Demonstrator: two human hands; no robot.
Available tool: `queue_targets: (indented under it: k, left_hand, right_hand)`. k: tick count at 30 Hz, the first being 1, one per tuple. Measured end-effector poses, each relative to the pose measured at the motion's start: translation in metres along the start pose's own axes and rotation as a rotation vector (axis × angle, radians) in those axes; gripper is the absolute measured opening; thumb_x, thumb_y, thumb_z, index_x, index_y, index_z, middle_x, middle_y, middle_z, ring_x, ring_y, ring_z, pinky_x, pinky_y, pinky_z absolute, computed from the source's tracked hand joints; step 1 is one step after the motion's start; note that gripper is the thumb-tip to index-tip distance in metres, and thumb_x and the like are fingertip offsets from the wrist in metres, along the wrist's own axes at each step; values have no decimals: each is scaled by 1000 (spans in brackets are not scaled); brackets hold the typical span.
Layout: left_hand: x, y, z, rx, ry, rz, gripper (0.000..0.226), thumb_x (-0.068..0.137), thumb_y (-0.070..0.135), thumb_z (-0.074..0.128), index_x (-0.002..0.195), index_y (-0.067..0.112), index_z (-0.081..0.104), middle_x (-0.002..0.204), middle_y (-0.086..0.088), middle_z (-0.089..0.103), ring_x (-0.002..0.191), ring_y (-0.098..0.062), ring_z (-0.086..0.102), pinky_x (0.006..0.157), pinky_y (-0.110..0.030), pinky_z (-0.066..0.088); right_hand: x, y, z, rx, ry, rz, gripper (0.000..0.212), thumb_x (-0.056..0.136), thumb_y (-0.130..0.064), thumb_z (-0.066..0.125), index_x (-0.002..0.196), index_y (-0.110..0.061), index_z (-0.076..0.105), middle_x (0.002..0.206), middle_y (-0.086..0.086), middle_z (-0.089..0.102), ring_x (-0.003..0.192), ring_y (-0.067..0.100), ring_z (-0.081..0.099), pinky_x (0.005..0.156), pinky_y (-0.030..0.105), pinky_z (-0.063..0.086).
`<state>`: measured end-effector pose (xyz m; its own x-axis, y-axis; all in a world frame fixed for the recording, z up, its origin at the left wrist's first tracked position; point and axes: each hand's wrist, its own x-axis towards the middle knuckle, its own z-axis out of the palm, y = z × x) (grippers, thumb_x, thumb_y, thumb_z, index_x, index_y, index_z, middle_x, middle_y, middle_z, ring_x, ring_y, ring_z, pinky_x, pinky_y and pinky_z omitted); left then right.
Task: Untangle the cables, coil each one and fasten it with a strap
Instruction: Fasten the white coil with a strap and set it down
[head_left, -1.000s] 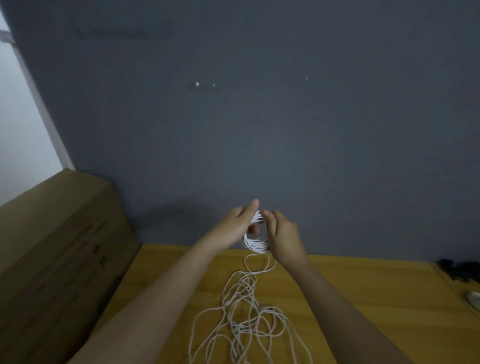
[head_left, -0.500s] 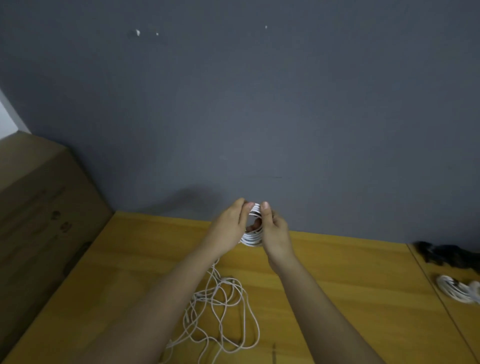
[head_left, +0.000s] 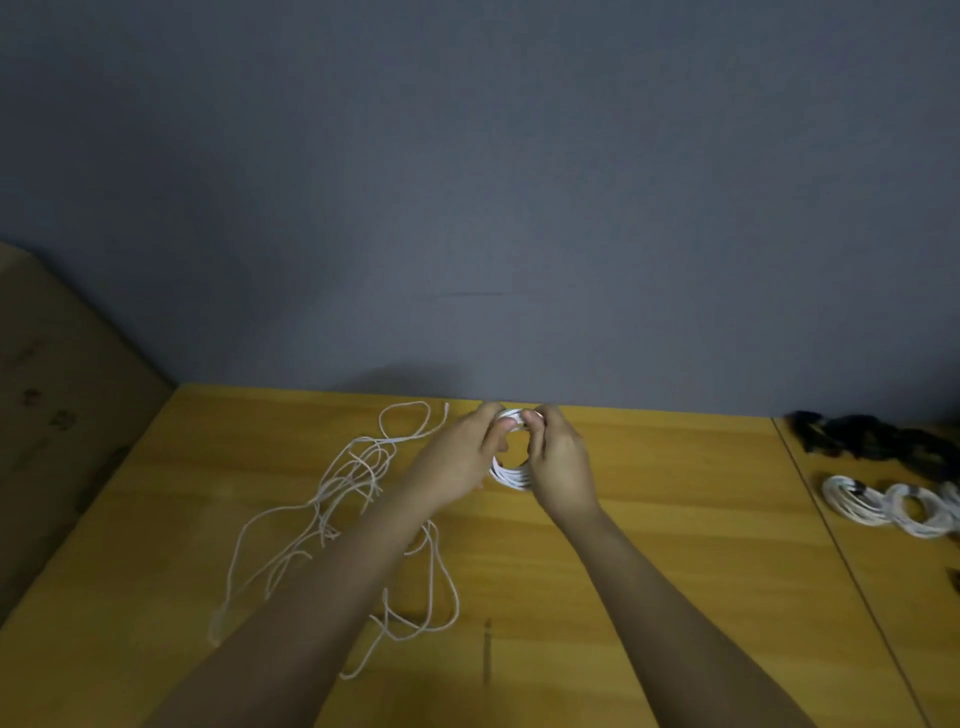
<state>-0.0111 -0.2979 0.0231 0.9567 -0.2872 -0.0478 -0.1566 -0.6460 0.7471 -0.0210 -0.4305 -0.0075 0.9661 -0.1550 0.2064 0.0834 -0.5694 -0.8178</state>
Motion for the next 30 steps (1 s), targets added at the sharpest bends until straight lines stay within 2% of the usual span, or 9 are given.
queue_targets:
  k: [4,7,11,14,17,21,25,27,30]
  left_hand:
    - [0,25,48,-50,110,-35,27,100,37,42,107,16,58,96,1,67,83,-18,63,78,-38,52]
    - [1,46,88,-56,214,-93,24,100,34,42,109,18,58,97,1,67,84,-21,64,80,-38,50]
    - [1,66,130,-23,262,-123,21,100,26,43,108,14,58,103,-5,66,90,-27,61,80,-38,50]
    - [7,73,154,-8,247,-138,22,101,25,42,108,12,58,106,-7,65,92,-29,60,80,-38,49]
    - [17,77,177,13,194,-135,21,101,26,40,106,14,57,105,-5,65,90,-29,60,78,-38,49]
    - [23,91,215,39,115,-106,20,101,26,40,106,15,56,103,-4,64,87,-28,60,73,-38,49]
    - [25,116,258,98,27,-71,22,103,29,37,108,18,55,92,-2,61,69,-20,55,52,-31,36]
    - [28,136,288,107,5,-70,24,103,30,37,112,17,55,95,-1,61,75,-21,57,55,-29,33]
    - [33,162,327,116,-6,-90,25,102,31,38,116,17,55,96,1,59,80,-20,58,58,-29,37]
  right_hand:
    - [-6,43,-45,3,-43,14,27,101,-24,42,95,-4,59,87,11,66,80,29,59,66,34,38]
    - [-11,79,-85,-28,-56,20,28,101,-25,42,98,-4,60,90,11,66,80,27,59,67,36,39]
    - [-20,115,-126,-61,-79,58,29,102,-26,40,99,-4,59,82,11,63,68,25,55,56,34,33]
    - [-28,139,-146,-72,-77,116,30,102,-26,40,98,-3,58,76,9,59,65,24,52,54,32,28]
    - [-39,166,-166,-96,-7,155,30,102,-26,40,98,-2,58,76,8,59,67,27,54,55,31,29]
    - [-58,206,-204,-135,55,238,30,102,-28,40,99,-5,59,74,1,56,64,21,51,53,27,23]
    - [-76,241,-252,-159,82,316,30,102,-29,40,105,-7,59,87,10,64,70,25,56,54,36,39]
    - [-81,262,-281,-174,79,345,30,102,-31,39,104,-8,59,85,12,65,68,26,57,55,39,44]
    - [-85,291,-317,-193,67,355,31,102,-32,39,103,-9,59,78,7,62,61,21,55,48,36,40]
